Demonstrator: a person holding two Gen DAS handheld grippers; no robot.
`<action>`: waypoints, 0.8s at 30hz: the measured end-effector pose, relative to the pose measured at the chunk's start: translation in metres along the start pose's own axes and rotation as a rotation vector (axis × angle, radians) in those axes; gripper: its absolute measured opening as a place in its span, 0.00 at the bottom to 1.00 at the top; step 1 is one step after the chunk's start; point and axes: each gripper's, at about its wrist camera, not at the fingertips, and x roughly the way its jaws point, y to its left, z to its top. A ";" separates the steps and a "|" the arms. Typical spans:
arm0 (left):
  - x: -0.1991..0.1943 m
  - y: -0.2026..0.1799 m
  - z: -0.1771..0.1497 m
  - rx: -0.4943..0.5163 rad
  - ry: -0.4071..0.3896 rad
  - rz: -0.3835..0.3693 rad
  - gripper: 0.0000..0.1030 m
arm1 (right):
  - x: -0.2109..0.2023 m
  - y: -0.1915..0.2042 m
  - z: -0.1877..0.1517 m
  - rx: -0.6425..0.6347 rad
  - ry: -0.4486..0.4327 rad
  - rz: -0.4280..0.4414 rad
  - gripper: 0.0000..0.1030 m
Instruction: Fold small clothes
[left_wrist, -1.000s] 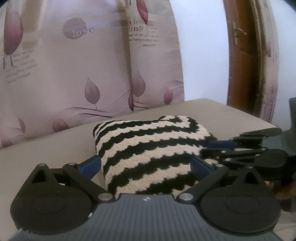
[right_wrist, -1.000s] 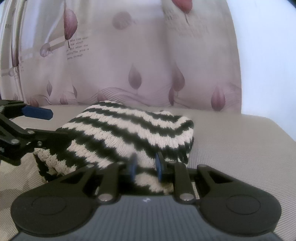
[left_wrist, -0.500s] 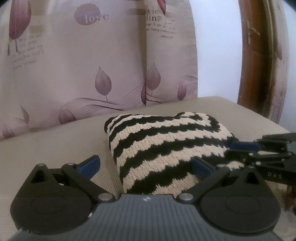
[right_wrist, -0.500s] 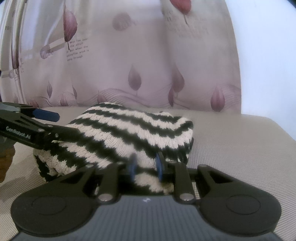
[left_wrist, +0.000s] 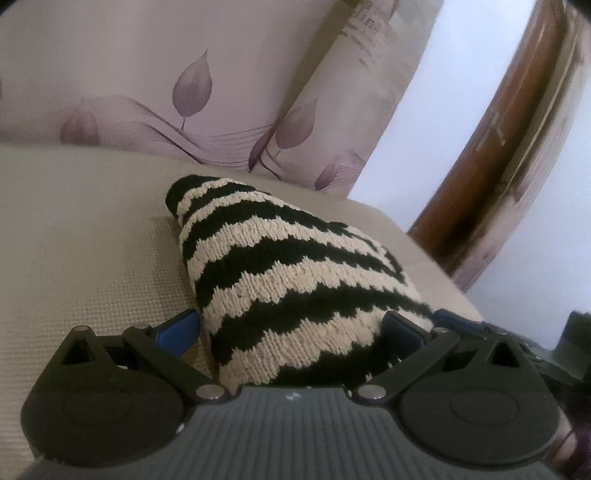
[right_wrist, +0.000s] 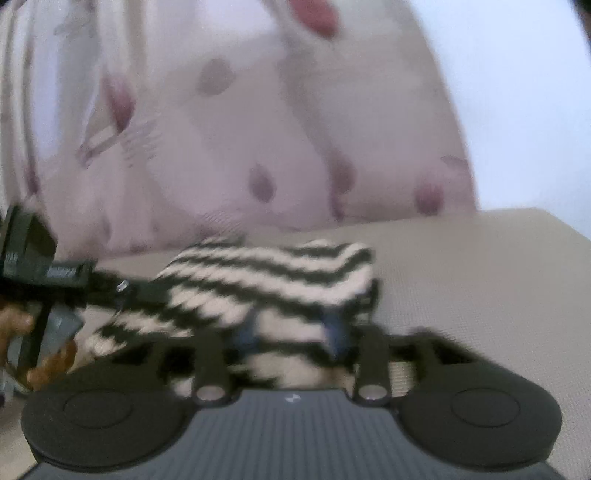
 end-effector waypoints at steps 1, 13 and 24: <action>0.002 0.003 0.000 -0.013 0.002 -0.013 1.00 | 0.000 -0.008 0.003 0.038 0.009 -0.013 1.00; 0.022 0.032 0.004 -0.125 0.048 -0.165 1.00 | 0.056 -0.076 0.034 0.321 0.278 0.185 0.95; 0.043 0.042 0.019 -0.139 0.102 -0.258 0.98 | 0.102 -0.065 0.028 0.399 0.414 0.332 0.74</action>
